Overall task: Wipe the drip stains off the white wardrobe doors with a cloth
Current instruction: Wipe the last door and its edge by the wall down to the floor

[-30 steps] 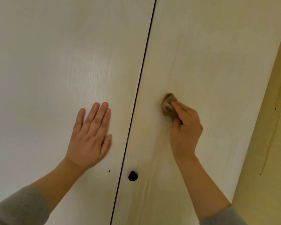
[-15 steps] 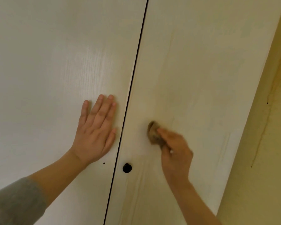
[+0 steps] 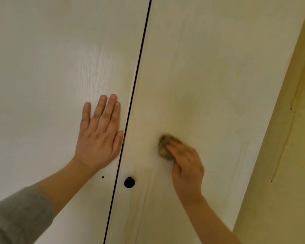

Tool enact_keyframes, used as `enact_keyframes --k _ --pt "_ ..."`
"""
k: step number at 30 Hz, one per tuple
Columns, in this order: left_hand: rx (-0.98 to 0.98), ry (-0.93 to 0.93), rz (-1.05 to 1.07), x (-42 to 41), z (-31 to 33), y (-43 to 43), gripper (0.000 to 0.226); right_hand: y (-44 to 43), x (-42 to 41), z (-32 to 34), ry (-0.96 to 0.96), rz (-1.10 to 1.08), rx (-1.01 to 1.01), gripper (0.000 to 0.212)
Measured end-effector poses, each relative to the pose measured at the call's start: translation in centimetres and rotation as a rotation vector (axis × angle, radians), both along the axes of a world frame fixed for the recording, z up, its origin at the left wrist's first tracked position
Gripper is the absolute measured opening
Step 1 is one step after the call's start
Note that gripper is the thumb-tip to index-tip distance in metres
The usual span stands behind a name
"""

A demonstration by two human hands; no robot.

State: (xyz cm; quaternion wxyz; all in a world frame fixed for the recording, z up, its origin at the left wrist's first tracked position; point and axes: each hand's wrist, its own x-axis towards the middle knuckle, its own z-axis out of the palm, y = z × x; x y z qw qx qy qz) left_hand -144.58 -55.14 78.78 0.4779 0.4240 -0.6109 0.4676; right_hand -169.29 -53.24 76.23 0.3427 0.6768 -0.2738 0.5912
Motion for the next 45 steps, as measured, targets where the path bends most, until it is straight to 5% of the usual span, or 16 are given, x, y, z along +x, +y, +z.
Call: enact_keyframes --k 5,10,14,19,25,35,40,45 --pt "0.007 -0.003 0.013 -0.1 -0.1 0.2 0.064 1.6 -0.9 -3.7 0.024 0.015 0.154 0.035" --pt "0.001 -0.003 0.009 -0.1 -0.2 0.3 0.064 1.9 -3.0 5.5 -0.150 -0.050 -0.080 0.043" --pt "-0.011 -0.004 0.019 -0.1 0.0 0.3 0.064 -0.1 -3.5 11.0 -0.265 -0.059 -0.067 0.047" --pt "-0.007 -0.001 0.007 -0.1 -0.1 0.2 0.064 -1.0 -3.3 3.4 -0.203 -0.086 -0.080 0.040" --pt "-0.002 -0.009 0.017 0.1 -0.1 0.2 0.065 1.4 -3.4 -5.7 -0.106 -0.036 0.133 0.037" --pt "-0.004 -0.007 0.019 -0.1 0.0 0.4 0.066 0.2 -7.5 12.2 -0.254 -0.064 -0.037 0.048" --pt "0.006 -0.005 0.009 -0.1 0.0 0.4 0.067 -1.3 -7.2 5.1 -0.237 -0.098 -0.085 0.040" --pt "-0.002 -0.009 0.026 -0.1 0.0 0.4 0.067 0.5 -7.1 -5.2 -0.194 -0.131 0.107 0.039"
